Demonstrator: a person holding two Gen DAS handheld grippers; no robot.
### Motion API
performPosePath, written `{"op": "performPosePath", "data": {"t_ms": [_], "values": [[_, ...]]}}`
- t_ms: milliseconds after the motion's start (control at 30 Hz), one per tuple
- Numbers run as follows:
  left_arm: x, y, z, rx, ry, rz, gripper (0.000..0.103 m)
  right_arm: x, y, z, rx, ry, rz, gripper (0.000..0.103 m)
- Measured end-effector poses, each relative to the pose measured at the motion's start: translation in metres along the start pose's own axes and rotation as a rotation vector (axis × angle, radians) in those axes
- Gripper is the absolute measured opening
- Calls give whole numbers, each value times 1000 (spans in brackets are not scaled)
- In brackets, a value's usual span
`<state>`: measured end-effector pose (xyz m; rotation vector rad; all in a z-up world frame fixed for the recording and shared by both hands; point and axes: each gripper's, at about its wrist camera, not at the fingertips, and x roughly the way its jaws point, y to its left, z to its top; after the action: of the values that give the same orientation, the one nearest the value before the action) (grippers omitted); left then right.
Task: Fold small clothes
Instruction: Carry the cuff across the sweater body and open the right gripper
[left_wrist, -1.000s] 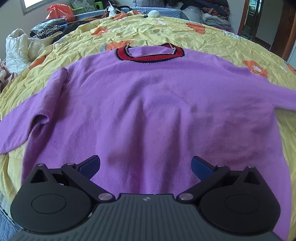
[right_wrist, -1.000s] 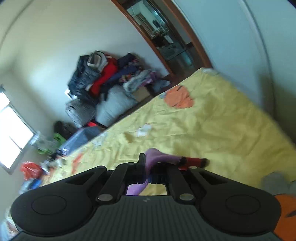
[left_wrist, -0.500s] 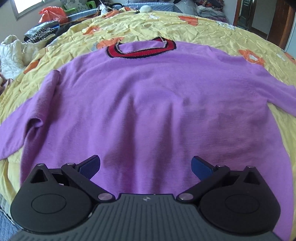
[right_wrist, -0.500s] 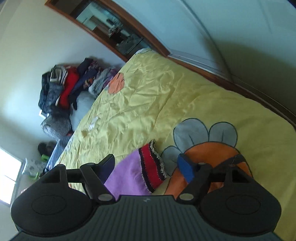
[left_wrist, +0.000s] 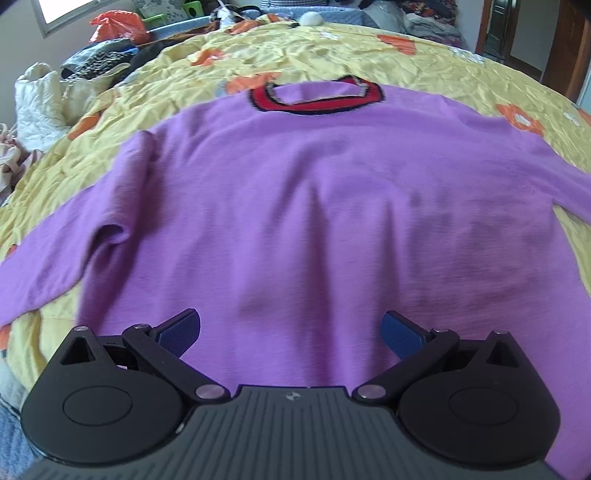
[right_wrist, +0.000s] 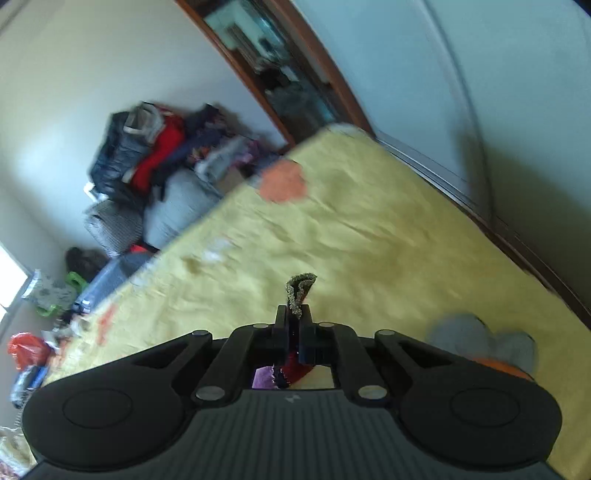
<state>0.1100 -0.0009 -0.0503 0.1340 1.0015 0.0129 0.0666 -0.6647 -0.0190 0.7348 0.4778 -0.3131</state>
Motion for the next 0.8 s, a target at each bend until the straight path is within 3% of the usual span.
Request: {"op": "performPosePath", "data": {"t_ms": [133, 267, 433, 533, 800], "values": [[-7, 18, -2, -11, -11, 12, 103, -16, 75, 6, -81, -18, 134, 4], [-12, 32, -4, -3, -20, 36, 103, -17, 150, -24, -148, 27, 297, 4], [-16, 49, -6, -26, -17, 88, 103, 17, 231, -101, -155, 195, 494, 4], [-22, 59, -6, -41, -28, 109, 103, 48, 271, -151, -126, 315, 566, 4], [-35, 87, -12, -90, -33, 157, 103, 98, 385, -274, -164, 544, 666, 4]]}}
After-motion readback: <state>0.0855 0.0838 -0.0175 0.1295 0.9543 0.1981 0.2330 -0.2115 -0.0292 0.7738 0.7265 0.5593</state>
